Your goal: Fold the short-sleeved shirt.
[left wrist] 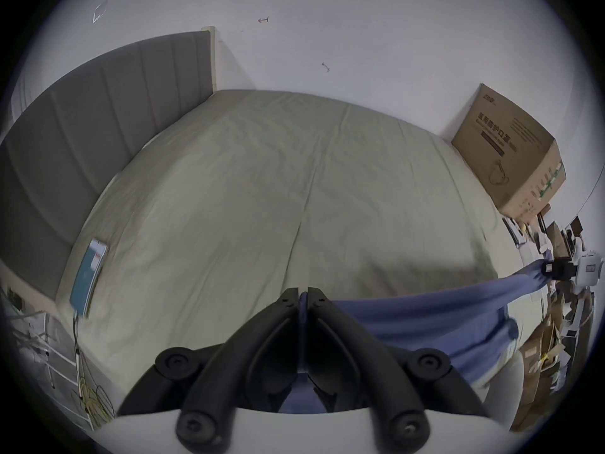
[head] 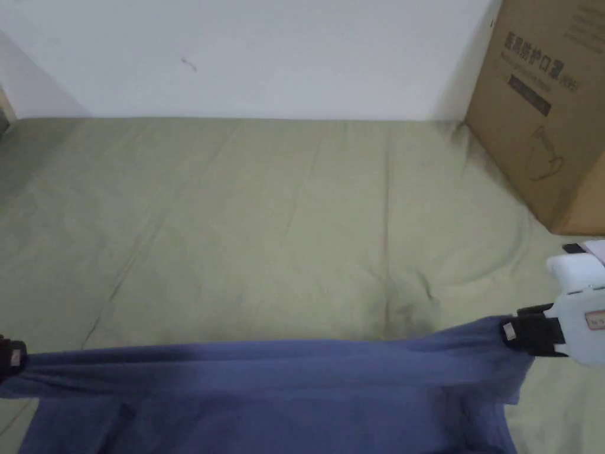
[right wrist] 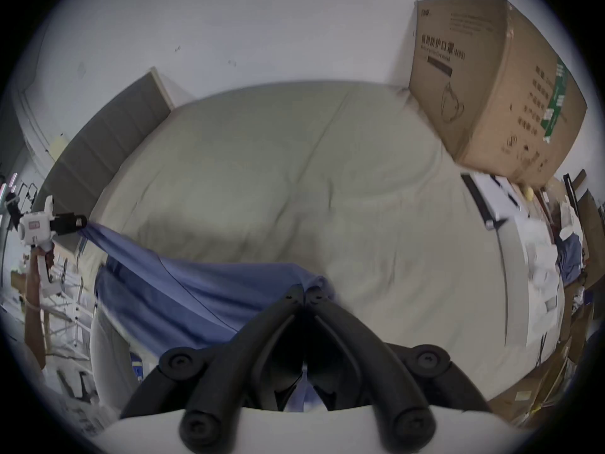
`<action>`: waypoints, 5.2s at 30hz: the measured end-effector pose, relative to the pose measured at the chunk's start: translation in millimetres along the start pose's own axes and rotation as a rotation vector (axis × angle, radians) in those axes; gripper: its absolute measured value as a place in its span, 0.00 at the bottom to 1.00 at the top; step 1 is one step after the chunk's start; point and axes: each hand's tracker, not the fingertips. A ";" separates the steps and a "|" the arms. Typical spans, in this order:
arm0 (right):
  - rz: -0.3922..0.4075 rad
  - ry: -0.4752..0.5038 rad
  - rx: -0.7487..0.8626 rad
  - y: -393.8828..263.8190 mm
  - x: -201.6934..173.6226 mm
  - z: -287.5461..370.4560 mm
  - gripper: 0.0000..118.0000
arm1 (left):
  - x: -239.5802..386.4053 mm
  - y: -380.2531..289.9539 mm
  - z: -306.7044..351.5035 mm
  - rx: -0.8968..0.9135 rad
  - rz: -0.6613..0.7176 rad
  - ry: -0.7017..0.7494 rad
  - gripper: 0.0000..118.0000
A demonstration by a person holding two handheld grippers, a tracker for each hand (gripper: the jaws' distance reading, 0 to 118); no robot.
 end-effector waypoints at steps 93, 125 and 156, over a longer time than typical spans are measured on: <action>-0.367 0.150 0.125 -150.9 -76.4 -13.0 0.00 | 237.9 -89.0 -68.2 -0.175 -0.085 -0.465 0.89; -0.299 0.162 0.142 -149.6 -94.9 2.1 0.00 | 239.2 -144.6 -60.1 -0.309 -0.029 -0.634 0.39; -0.103 0.183 0.057 -126.3 -154.2 -11.0 0.00 | 47.6 -140.0 -105.5 -0.374 0.388 -0.759 0.05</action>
